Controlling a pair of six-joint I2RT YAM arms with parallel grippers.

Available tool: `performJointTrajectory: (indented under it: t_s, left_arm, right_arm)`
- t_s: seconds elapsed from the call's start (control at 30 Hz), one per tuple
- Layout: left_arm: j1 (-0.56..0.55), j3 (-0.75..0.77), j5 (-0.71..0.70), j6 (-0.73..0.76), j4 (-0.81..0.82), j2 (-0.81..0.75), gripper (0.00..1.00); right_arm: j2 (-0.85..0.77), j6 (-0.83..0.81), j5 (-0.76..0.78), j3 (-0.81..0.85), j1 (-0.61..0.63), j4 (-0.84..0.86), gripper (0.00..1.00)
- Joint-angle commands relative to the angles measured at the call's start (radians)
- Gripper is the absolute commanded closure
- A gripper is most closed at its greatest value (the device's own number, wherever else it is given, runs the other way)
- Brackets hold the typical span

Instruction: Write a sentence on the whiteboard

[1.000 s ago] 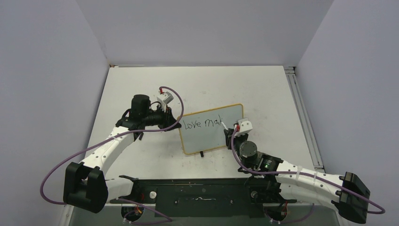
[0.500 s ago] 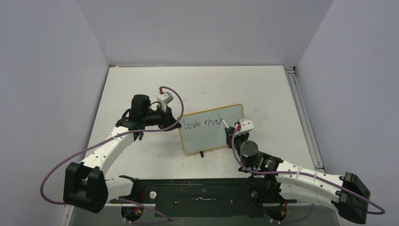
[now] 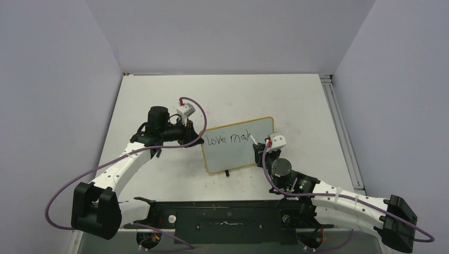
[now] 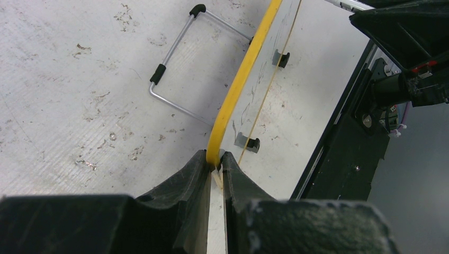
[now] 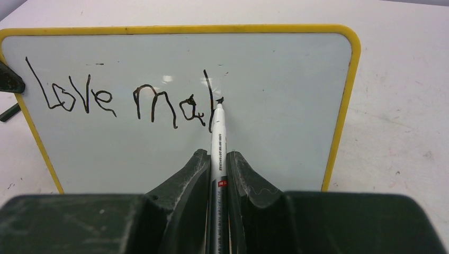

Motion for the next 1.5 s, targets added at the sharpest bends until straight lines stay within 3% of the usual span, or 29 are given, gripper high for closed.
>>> performJointTrajectory:
  t_s: [0.0, 0.6, 1.47]
  left_arm:
    - [-0.002, 0.033, -0.02, 0.017, -0.013, -0.011, 1.0]
    - [-0.002, 0.033, -0.021, 0.018, -0.013, -0.009, 1.0]
    - [-0.003, 0.033, -0.021, 0.017, -0.013, -0.014, 1.0]
  right_arm:
    - [-0.003, 0.024, -0.007, 0.005, 0.004, 0.008, 0.95]
    - [0.047, 0.026, 0.001, 0.011, 0.003, 0.027, 0.95]
    - [-0.054, 0.074, 0.045, -0.009, 0.011, -0.081, 0.95]
